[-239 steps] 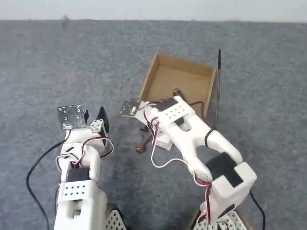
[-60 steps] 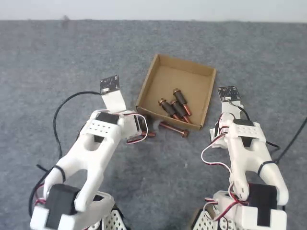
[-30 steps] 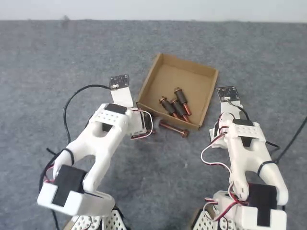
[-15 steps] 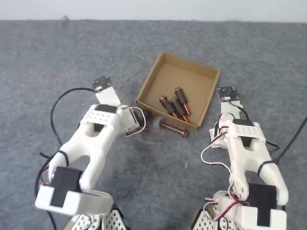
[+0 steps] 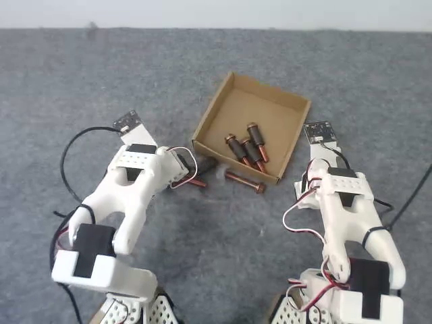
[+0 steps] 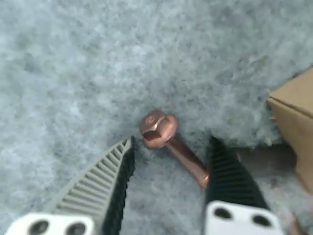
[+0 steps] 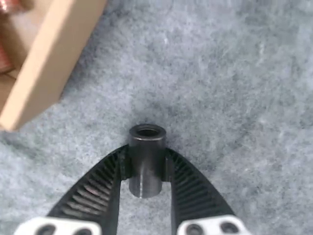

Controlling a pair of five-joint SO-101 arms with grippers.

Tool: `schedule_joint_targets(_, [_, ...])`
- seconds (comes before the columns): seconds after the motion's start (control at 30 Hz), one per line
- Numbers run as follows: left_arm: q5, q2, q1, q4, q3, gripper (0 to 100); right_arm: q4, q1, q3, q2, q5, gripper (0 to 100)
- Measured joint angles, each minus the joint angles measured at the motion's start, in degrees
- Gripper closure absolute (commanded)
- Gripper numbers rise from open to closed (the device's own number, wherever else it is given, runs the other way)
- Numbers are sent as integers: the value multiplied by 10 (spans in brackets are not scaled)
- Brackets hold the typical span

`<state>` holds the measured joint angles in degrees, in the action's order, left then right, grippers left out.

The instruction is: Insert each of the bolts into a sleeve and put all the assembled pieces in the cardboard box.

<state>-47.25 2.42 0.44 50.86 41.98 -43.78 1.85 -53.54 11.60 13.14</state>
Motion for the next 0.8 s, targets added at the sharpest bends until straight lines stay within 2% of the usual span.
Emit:
schedule_joint_targets(0.5, [75, 0, 4, -2, -6, 991, 0, 0, 0, 0, 0, 993])
schedule_joint_targets(0.63, [106, -2, 4, -2, -5, 987, 0, 0, 0, 0, 0, 993])
schedule_joint_targets(0.8, [179, -62, 4, -11, 44, 984, 0, 0, 0, 0, 0, 993])
